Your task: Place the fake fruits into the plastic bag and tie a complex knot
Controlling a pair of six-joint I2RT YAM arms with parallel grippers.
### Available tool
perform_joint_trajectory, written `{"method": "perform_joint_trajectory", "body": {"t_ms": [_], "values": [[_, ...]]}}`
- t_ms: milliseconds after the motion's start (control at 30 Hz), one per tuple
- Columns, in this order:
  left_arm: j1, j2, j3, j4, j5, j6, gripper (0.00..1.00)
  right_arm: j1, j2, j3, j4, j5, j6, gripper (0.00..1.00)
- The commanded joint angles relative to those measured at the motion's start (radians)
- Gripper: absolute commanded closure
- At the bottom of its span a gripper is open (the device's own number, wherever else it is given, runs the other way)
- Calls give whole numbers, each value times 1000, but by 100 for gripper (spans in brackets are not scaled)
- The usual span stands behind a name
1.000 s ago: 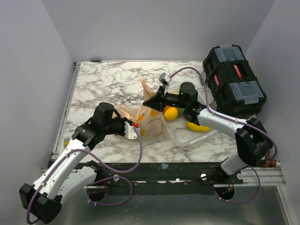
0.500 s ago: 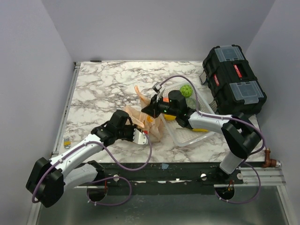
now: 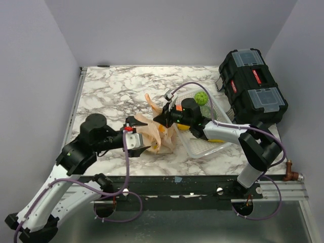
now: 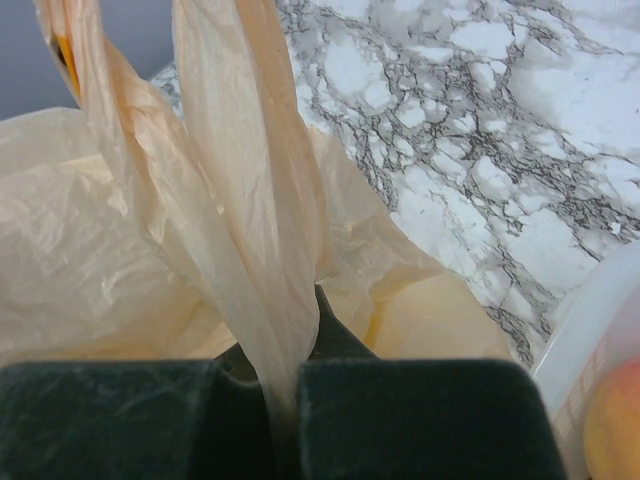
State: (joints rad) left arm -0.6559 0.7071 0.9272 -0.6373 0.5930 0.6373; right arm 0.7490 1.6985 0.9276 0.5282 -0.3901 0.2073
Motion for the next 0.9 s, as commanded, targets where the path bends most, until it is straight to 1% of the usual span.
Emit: {"method": "perform_joint_trajectory", "body": {"t_ms": [0, 67, 100, 133, 167, 200, 233, 300, 400, 500, 533, 633, 733, 867], "values": [[80, -26, 75, -26, -19, -313, 17, 1, -43, 2, -3, -52, -23, 99], [145, -7, 87, -3, -70, -314, 13, 1, -45, 6, -13, -62, -24, 99], [160, 19, 105, -26, -73, -280, 12, 1, -46, 10, -20, -71, -23, 99], [166, 43, 121, -64, -42, -230, 9, 0, -44, 16, -25, -81, -23, 99], [165, 65, 140, -118, 5, -129, 2, 1, -43, 21, -29, -89, -22, 99], [165, 81, 155, -186, 59, -26, 2, 1, -43, 25, -30, -93, -23, 99], [162, 90, 165, -233, 80, 91, 2, 1, -44, 28, -29, -96, -22, 99], [161, 92, 165, -266, 67, 235, 1, 1, -41, 37, -35, -103, -26, 99], [161, 102, 175, -405, 42, 562, 1, -1, -40, 45, -40, -119, -34, 99], [163, 115, 185, -535, 4, 791, 2, 1, -32, 60, -52, -140, -40, 99], [162, 119, 184, -554, -12, 852, 1, 1, -31, 63, -54, -146, -40, 99], [162, 121, 158, -496, -34, 863, 1, 1, -30, 75, -71, -162, -48, 95], [158, 106, 88, -397, -52, 858, 1, -1, -35, 74, -77, -166, -55, 95], [112, 61, -57, -153, -124, 830, 2, 0, -35, 75, -89, -189, -63, 96]]}}
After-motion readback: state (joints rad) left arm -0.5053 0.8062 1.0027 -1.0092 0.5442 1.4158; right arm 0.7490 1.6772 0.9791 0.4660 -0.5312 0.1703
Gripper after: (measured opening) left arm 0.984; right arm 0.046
